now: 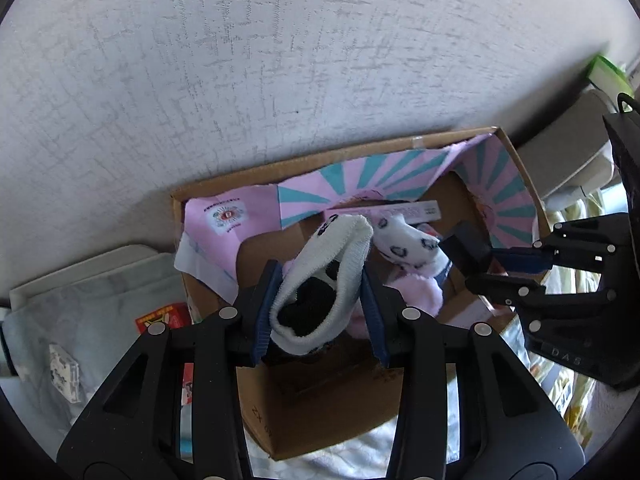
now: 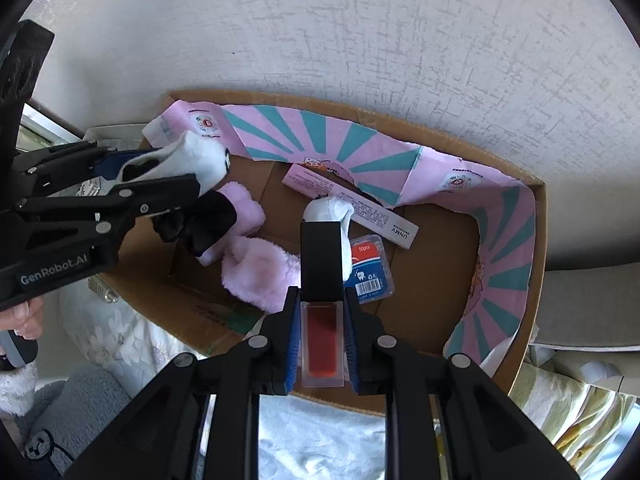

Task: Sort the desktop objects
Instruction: 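Release the sock from the left tool while the right tool drops the lipstick inside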

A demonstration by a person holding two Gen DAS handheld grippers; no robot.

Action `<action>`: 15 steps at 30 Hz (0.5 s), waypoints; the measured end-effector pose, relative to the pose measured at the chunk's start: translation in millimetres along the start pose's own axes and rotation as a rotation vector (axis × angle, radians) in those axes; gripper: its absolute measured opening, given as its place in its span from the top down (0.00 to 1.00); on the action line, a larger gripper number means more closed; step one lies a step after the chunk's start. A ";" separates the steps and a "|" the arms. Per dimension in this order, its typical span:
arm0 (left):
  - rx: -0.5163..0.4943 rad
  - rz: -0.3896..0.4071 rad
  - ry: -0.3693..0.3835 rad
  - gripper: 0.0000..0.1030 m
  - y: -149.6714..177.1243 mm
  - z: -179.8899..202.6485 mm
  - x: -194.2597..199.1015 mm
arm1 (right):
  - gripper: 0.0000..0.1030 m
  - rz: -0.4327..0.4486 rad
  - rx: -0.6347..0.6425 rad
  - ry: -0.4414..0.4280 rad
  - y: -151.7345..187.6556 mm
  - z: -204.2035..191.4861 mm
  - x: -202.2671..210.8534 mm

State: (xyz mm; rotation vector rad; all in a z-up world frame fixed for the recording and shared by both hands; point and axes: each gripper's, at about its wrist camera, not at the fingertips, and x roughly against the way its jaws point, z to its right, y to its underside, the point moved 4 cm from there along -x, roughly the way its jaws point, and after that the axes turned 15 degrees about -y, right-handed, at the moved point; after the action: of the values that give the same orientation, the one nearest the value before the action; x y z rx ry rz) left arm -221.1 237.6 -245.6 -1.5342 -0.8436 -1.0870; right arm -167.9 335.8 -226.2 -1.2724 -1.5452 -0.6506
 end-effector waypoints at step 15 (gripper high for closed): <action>-0.020 0.008 -0.009 0.65 -2.9 8.2 -2.6 | 0.82 -0.035 0.036 0.007 -6.4 -0.2 -11.3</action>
State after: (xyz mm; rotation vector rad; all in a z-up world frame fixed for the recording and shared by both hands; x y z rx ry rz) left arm -222.8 246.2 -247.6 -1.5587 -0.8348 -1.0863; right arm -174.3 329.2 -235.3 -1.2175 -1.5701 -0.6456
